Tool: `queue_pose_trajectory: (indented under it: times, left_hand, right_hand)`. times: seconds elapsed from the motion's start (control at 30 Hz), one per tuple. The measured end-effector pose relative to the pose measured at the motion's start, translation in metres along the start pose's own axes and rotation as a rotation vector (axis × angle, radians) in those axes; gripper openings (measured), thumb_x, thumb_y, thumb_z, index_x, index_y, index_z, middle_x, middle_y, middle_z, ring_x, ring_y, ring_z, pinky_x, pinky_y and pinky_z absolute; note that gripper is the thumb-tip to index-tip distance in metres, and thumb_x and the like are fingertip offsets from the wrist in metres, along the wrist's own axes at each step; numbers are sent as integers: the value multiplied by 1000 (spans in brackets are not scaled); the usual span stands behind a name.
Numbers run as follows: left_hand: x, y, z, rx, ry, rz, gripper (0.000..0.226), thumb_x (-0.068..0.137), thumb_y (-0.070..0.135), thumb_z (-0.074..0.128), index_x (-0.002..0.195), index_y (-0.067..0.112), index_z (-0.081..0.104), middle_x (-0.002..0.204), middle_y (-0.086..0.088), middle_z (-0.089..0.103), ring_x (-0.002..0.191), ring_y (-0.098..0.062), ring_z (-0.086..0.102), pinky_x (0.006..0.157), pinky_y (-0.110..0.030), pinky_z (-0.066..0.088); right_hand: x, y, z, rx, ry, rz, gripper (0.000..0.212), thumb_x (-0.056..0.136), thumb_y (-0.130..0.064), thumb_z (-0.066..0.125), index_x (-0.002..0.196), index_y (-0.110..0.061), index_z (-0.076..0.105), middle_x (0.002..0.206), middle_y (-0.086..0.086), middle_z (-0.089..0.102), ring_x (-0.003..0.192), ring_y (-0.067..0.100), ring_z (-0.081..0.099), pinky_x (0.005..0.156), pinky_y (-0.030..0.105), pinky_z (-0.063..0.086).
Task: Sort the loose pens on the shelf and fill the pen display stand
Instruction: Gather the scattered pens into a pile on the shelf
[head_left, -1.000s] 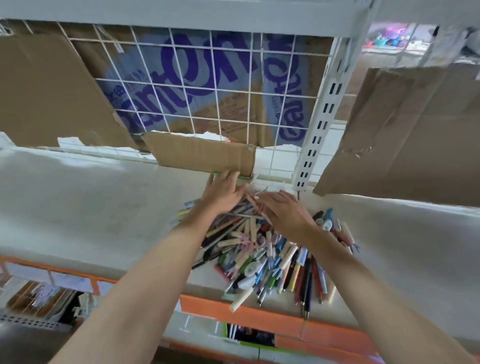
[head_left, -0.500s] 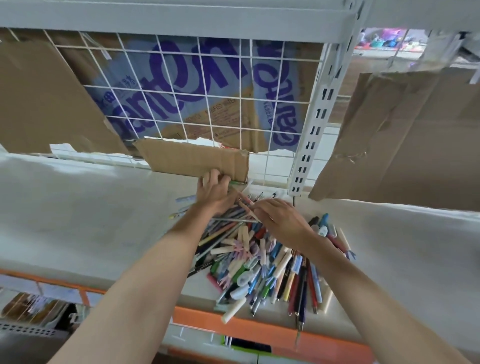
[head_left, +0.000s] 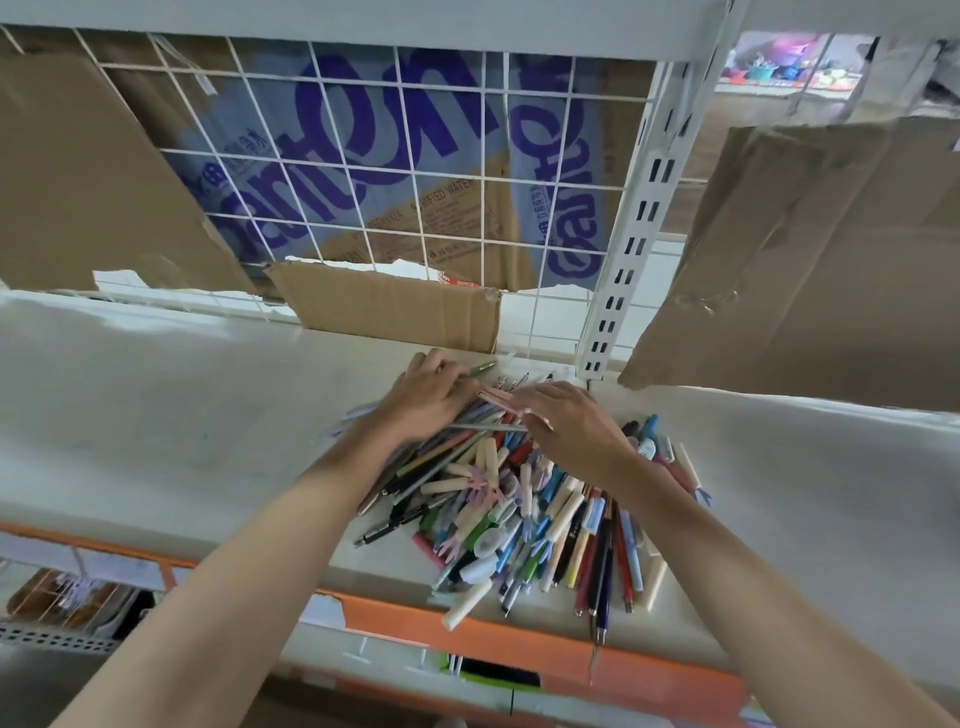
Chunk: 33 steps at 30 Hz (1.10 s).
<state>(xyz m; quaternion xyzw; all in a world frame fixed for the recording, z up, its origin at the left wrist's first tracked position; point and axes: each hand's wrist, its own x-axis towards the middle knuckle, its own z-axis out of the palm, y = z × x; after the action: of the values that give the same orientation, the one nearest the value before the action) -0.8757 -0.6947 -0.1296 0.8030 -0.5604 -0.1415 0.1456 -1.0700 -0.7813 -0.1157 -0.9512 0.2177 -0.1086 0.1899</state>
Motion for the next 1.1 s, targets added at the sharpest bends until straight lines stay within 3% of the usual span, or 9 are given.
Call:
queue_pose_trajectory:
  times: [0.07, 0.23, 0.43, 0.7, 0.87, 1.0, 1.1]
  left_hand:
    - [-11, -3, 0, -25, 1, 36, 43, 98, 44, 30, 127, 19, 50, 117, -2, 40, 117, -20, 32, 102, -41, 33]
    - [-31, -1, 16, 18, 24, -39, 43, 99, 42, 29, 136, 24, 40, 140, -3, 36, 131, -23, 26, 106, -40, 23]
    - [-44, 5, 20, 90, 141, -29, 47, 100, 40, 27, 144, 25, 31, 148, -1, 34, 135, -20, 30, 109, -38, 20]
    - [-68, 2, 18, 161, 126, -36, 48, 98, 48, 25, 145, 38, 26, 145, -1, 33, 133, -25, 29, 106, -41, 22]
    - [-86, 7, 26, 183, 176, -83, 49, 95, 56, 24, 143, 45, 26, 137, -5, 36, 126, -28, 33, 103, -43, 26]
    - [-96, 12, 34, 215, 224, -115, 56, 90, 60, 18, 143, 42, 27, 134, -5, 37, 123, -29, 35, 102, -43, 26]
    - [-94, 21, 42, 270, 263, -150, 55, 94, 58, 12, 144, 40, 25, 135, -5, 36, 124, -29, 35, 100, -43, 27]
  right_hand:
    - [-13, -4, -3, -19, 35, -50, 32, 96, -18, 48, 127, -16, 57, 139, 0, 50, 131, 19, 41, 111, 37, 27]
    - [-57, -36, -3, 36, 47, -384, 30, 94, -31, 53, 119, -18, 65, 136, 6, 52, 125, 23, 49, 105, 40, 37]
    - [-81, -57, 25, -29, -70, -611, 30, 94, -46, 48, 110, -32, 69, 146, 2, 42, 140, 16, 30, 116, 44, 21]
    - [-74, -38, 31, -162, 12, -574, 27, 88, -31, 60, 114, -33, 68, 135, 2, 54, 130, 20, 46, 107, 51, 35]
    - [-80, -35, 33, -178, 68, -567, 30, 90, -33, 55, 117, -34, 65, 141, 0, 49, 135, 21, 38, 112, 51, 25]
    - [-80, -29, 30, -162, 131, -515, 39, 81, -19, 70, 118, -30, 66, 138, 5, 51, 134, 25, 40, 110, 55, 28]
    - [-84, -29, 27, -76, 173, -455, 29, 90, -22, 57, 117, -24, 67, 139, 7, 50, 136, 23, 38, 110, 51, 31]
